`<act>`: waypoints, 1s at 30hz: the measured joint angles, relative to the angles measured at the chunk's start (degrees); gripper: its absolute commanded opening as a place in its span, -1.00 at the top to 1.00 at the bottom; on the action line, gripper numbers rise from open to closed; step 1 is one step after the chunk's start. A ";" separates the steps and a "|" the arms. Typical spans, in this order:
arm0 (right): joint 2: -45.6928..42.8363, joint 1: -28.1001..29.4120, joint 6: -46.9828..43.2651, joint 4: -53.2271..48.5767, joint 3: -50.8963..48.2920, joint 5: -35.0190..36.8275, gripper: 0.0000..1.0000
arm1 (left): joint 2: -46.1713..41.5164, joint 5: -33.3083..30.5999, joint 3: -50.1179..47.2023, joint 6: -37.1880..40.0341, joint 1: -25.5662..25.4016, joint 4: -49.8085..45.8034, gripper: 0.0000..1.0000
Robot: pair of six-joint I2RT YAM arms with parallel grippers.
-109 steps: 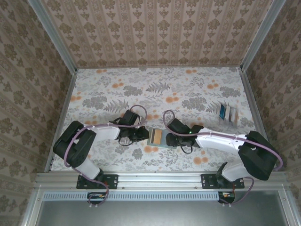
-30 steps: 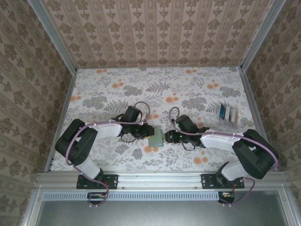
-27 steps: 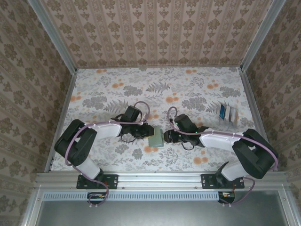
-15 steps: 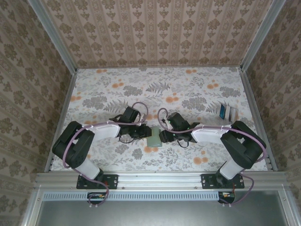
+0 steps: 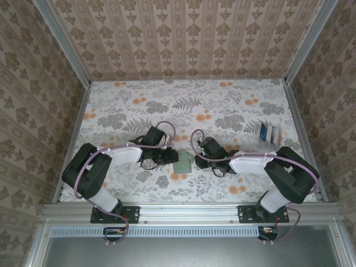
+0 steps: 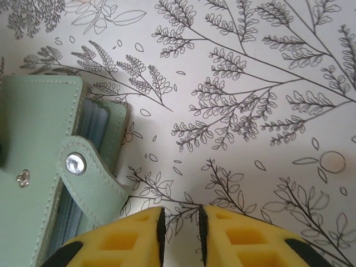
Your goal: Put the credit cards into the card holder
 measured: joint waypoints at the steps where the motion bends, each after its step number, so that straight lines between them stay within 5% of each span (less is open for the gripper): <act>1: -0.61 0.00 0.20 0.13 -0.22 -0.07 0.32 | 0.13 -0.13 0.04 0.02 -0.04 -0.04 0.52; 7: -3.78 0.00 -0.13 1.03 0.46 -5.16 0.06 | 0.24 -1.49 0.26 0.00 -0.46 -0.42 0.54; 15: 5.01 2.08 -0.46 -1.55 9.46 -7.39 -0.07 | 0.72 -1.95 1.01 0.00 -0.72 -1.46 0.54; 30: 7.13 6.56 3.21 -12.39 13.79 10.93 0.20 | -0.04 -1.29 0.31 -0.15 0.07 -0.79 0.39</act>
